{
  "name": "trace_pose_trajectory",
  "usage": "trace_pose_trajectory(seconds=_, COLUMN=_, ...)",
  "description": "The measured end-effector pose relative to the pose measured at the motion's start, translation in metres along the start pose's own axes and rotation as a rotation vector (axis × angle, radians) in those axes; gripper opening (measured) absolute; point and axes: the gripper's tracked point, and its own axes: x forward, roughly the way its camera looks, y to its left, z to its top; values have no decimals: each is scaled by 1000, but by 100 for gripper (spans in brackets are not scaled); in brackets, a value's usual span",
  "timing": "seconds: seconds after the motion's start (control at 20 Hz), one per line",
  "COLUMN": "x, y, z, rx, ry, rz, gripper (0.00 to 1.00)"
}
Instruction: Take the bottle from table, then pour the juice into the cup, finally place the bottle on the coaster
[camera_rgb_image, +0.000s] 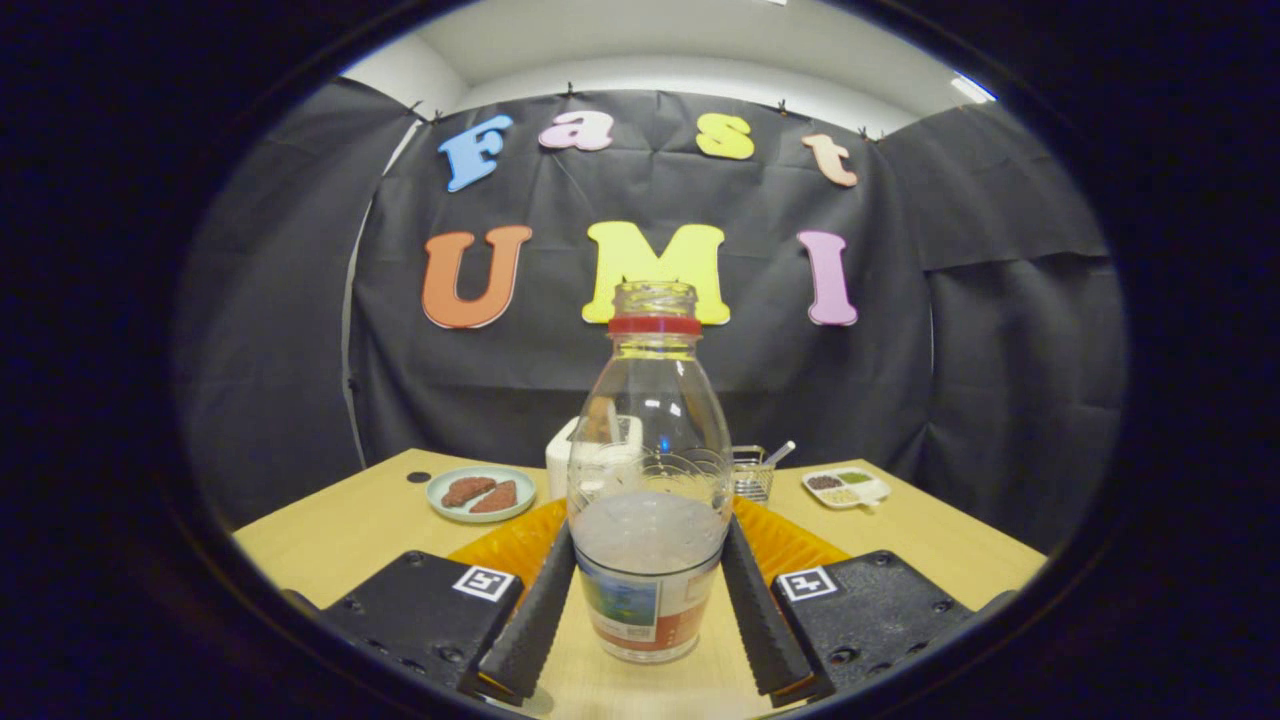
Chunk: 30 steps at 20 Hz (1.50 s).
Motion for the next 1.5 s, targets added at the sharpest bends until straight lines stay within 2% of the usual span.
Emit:
trace_pose_trajectory(seconds=0.3, x=40, y=-17, z=-50, rx=-14, ry=50, rz=-45, gripper=81)
trace_pose_trajectory(seconds=0.45, x=55, y=-14, z=-74, rx=18, ry=89, rz=-44, gripper=81)
trace_pose_trajectory(seconds=0.7, x=58, y=0, z=-82, rx=-11, ry=84, rz=-22, gripper=82)
trace_pose_trajectory(seconds=1.0, x=51, y=-3, z=-76, rx=-51, ry=67, rz=-42, gripper=85)
trace_pose_trajectory(seconds=1.1, x=48, y=-5, z=-71, rx=-51, ry=65, rz=-48, gripper=99)
trace_pose_trajectory(seconds=1.15, x=46, y=-5, z=-71, rx=-54, ry=69, rz=-48, gripper=100)
trace_pose_trajectory(seconds=1.5, x=35, y=0, z=-67, rx=-19, ry=86, rz=-32, gripper=100)
